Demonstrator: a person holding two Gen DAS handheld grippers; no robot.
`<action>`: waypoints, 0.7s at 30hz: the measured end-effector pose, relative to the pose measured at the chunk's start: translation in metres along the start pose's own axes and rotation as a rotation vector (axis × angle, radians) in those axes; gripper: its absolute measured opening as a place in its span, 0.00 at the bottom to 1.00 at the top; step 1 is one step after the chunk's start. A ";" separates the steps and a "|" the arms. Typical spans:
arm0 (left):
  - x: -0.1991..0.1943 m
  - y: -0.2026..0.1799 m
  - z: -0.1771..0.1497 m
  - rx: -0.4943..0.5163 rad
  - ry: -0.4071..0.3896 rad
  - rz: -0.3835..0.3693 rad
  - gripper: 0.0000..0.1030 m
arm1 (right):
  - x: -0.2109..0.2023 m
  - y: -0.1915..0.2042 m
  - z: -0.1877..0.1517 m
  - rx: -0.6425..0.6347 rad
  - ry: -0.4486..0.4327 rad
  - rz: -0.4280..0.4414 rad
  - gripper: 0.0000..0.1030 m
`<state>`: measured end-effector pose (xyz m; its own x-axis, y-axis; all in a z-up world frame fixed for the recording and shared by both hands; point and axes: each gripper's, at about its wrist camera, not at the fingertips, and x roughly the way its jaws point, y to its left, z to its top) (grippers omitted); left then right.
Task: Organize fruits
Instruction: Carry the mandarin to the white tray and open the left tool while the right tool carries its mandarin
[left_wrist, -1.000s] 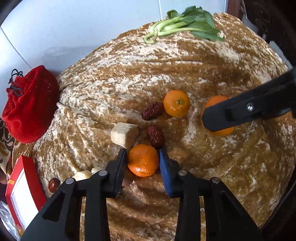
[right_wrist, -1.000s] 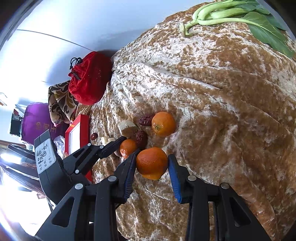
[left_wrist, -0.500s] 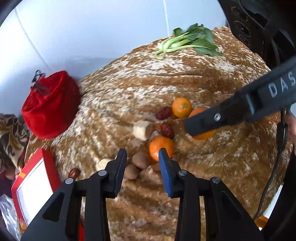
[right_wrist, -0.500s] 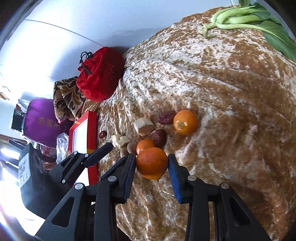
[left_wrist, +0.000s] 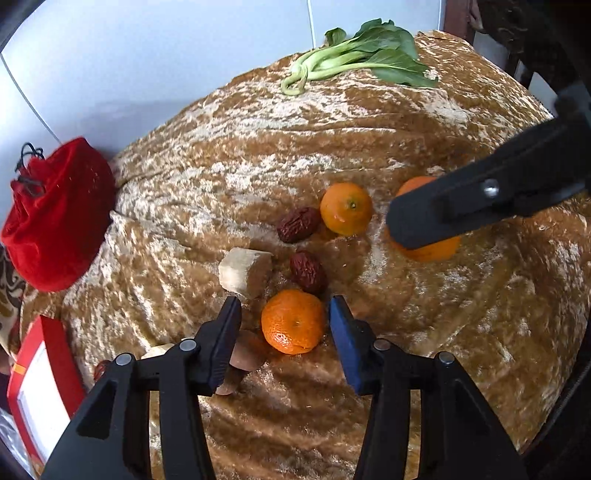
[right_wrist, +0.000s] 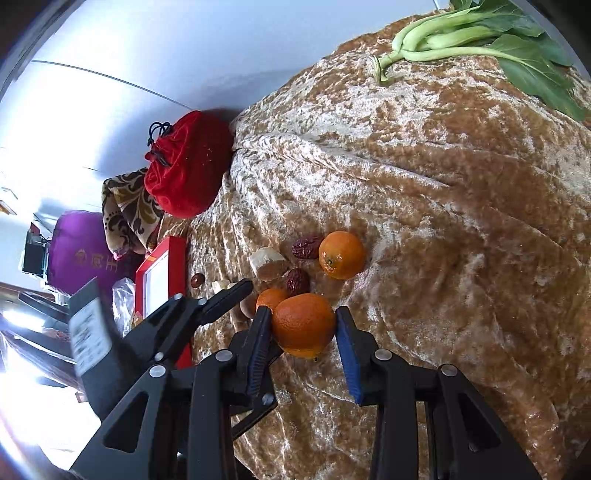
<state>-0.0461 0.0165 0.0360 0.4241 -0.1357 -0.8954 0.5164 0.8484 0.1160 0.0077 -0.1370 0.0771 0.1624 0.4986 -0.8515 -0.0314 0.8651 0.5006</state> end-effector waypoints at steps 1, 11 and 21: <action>0.001 0.000 -0.001 0.001 0.001 -0.006 0.45 | 0.000 0.001 -0.001 0.000 -0.001 0.000 0.35; 0.004 0.001 -0.002 -0.027 0.008 -0.054 0.32 | -0.004 -0.003 -0.001 0.015 -0.017 -0.005 0.35; -0.029 0.015 -0.008 -0.082 -0.026 -0.017 0.32 | -0.004 0.008 -0.003 -0.002 -0.025 0.013 0.35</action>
<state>-0.0566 0.0375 0.0608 0.4356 -0.1624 -0.8854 0.4614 0.8848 0.0647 0.0041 -0.1316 0.0845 0.1866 0.5086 -0.8405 -0.0357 0.8585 0.5116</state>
